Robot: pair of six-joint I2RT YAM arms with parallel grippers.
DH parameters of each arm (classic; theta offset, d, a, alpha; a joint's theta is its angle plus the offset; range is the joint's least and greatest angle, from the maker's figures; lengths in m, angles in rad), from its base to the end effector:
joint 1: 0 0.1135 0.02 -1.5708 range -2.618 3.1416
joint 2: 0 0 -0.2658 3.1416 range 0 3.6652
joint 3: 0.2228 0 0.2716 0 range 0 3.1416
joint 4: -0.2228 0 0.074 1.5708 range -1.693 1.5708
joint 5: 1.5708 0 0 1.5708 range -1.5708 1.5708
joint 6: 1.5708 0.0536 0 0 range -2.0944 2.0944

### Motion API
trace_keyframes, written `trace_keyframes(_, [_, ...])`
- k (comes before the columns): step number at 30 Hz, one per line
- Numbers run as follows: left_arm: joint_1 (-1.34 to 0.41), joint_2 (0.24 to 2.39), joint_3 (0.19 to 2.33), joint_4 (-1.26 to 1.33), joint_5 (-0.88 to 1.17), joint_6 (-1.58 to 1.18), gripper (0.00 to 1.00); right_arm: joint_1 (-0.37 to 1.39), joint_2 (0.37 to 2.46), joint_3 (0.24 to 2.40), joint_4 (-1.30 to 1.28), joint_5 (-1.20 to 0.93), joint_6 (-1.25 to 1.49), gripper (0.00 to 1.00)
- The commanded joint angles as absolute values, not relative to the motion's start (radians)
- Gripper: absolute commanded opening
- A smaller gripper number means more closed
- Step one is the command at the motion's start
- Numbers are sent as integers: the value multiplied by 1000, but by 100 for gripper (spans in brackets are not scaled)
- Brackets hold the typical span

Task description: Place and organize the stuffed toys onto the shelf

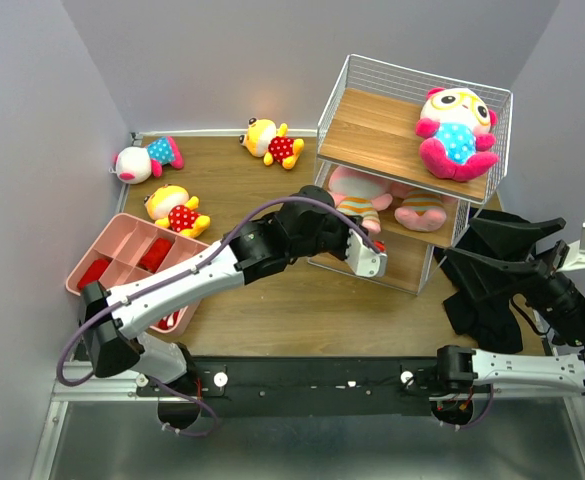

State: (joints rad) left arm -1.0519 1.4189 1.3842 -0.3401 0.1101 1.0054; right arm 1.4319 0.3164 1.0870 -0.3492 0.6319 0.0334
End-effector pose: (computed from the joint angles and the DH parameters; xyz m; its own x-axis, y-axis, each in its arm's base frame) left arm 0.1759 -0.3199 0.3804 0.6743 0.5115 -0.5325 0.6429 -0.0519 0.7642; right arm 0.0345 0.0180 0.4717 0.0324 0.4264 -0.9039 -0.7260 0.6316 0.2720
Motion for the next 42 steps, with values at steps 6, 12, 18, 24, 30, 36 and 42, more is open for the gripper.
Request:
trace_keyframes(6, [-1025,1479,1427,-249,95,1104,0,1434,278,1063,-327,632,28,100])
trace_keyframes(12, [-1019,1493,1404,-209,58,1141,1,1434,272,1057,-325,632,26,100])
trace_keyframes(18, [-1014,1485,1362,-149,28,1146,29,1434,255,1052,-325,634,28,100])
trace_keyframes(24, [-1014,1488,1342,-124,8,1164,40,1434,242,1048,-325,626,35,100])
trace_keyframes(30, [-1014,1463,1313,-74,-25,1164,56,1434,241,1046,-325,629,38,100])
trace_keyframes(36, [-1017,1437,1304,-48,-31,1151,78,1434,248,1048,-328,640,38,100])
trace_keyframes(42, [-1025,1396,1273,-28,-23,1118,80,1434,252,1058,-344,653,38,100])
